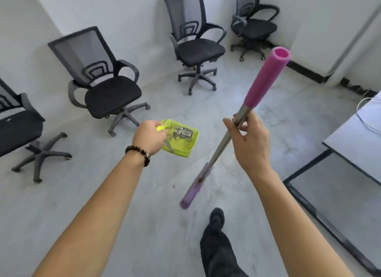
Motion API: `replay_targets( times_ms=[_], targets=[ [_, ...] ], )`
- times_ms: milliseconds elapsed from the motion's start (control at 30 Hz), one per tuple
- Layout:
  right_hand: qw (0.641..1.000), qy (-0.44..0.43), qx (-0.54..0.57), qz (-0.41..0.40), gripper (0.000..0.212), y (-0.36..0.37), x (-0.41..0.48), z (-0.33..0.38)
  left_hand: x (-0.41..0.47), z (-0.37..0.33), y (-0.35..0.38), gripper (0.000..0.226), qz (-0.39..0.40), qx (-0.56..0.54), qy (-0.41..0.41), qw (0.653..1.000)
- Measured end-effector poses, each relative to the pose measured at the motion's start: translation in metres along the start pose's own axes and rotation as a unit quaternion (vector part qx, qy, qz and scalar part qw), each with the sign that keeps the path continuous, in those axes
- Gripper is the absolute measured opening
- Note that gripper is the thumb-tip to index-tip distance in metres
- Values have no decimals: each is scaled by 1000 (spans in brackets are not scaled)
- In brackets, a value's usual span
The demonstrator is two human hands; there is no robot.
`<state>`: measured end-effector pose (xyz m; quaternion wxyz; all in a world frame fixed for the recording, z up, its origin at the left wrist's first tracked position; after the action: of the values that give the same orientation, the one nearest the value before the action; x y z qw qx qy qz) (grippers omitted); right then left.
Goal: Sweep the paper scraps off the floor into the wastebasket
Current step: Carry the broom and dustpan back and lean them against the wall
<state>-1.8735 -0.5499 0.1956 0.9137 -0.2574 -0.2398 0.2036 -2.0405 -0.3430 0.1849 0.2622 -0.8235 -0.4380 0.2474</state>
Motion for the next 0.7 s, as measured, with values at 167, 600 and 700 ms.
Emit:
replay_targets(
  times_ms=[167,600,700],
  targets=[
    [999,49,12,-19,26,13,125,-58,116,-82,42,20,10,-53,11,998],
    [992,99,-48,-57,18,47,428,-168,389,-253,174,28,77,-129,35,988],
    [986,134,-72,-74,15,52,496,-215,460,-286,227,29,105,-109,49,987]
  ],
)
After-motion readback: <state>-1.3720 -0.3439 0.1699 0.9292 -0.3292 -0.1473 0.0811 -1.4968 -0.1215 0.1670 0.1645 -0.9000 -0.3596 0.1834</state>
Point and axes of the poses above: each hand's wrist, its own x-axis towards the middle knuckle, its own y-axis out of the palm, z = x × y, the point moved 4 cm from there along x, towards the middle knuckle, and after that the axes turned 7 degrees about -x, right-handed, at the moved point
